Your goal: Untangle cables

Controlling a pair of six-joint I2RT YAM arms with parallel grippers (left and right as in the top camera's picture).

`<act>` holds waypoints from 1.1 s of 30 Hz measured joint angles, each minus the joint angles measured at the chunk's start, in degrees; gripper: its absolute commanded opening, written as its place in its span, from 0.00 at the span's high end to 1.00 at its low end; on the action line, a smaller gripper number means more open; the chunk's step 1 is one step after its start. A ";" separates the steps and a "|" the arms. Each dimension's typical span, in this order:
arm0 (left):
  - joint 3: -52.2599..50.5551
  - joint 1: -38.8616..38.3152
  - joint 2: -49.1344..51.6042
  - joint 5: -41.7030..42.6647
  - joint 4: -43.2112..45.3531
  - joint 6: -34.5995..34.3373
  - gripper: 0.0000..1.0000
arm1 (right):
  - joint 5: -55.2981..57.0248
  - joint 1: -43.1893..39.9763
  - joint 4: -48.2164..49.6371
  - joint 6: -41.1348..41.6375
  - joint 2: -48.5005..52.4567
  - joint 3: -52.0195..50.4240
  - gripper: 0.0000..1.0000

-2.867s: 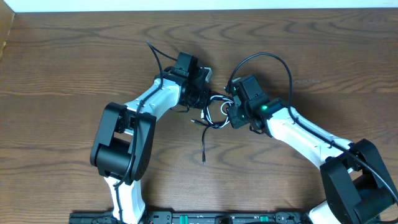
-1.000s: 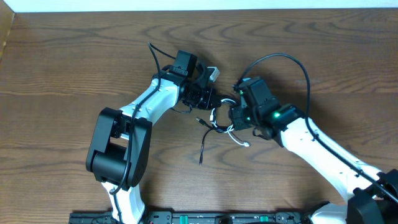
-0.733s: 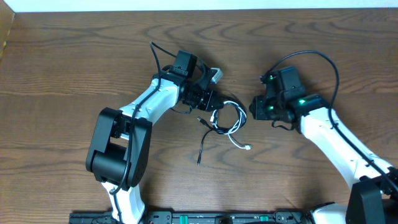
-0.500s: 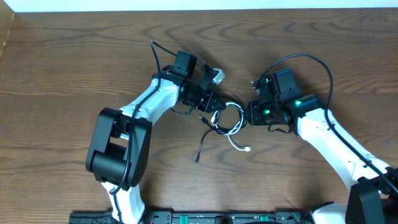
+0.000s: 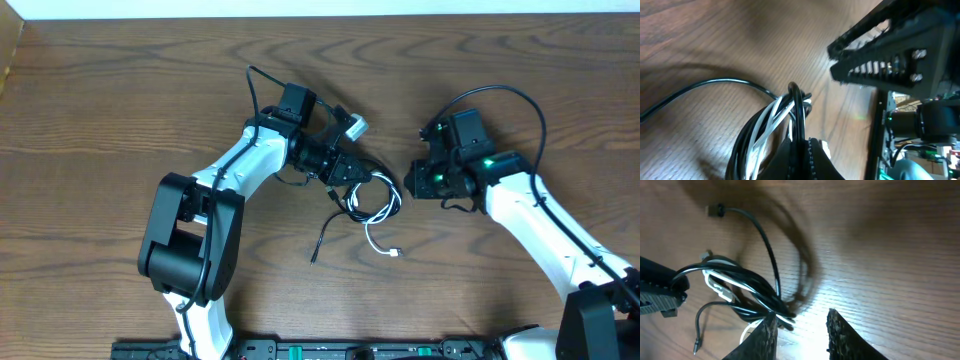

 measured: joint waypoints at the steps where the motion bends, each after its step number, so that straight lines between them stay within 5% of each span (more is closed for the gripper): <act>1: 0.00 0.00 0.00 -0.42 -0.07 0.04 0.68 | -0.02 -0.20 -0.02 0.00 0.00 0.00 0.68; 13: 0.00 0.00 0.00 -12.20 0.81 -2.08 0.62 | -1.14 -0.24 0.74 0.04 0.00 -0.02 0.66; 16: 0.00 -0.66 0.00 -17.05 1.38 -4.46 0.51 | -1.20 -0.24 1.18 0.04 0.00 -0.04 0.66; 25: 0.00 -8.79 0.00 -36.57 1.84 -9.77 0.51 | -1.22 -0.24 1.38 0.04 0.00 -0.04 0.66; 33: 0.00 -11.23 0.07 -42.62 3.21 -11.58 0.58 | -1.25 -0.22 1.88 0.04 0.00 -0.04 0.65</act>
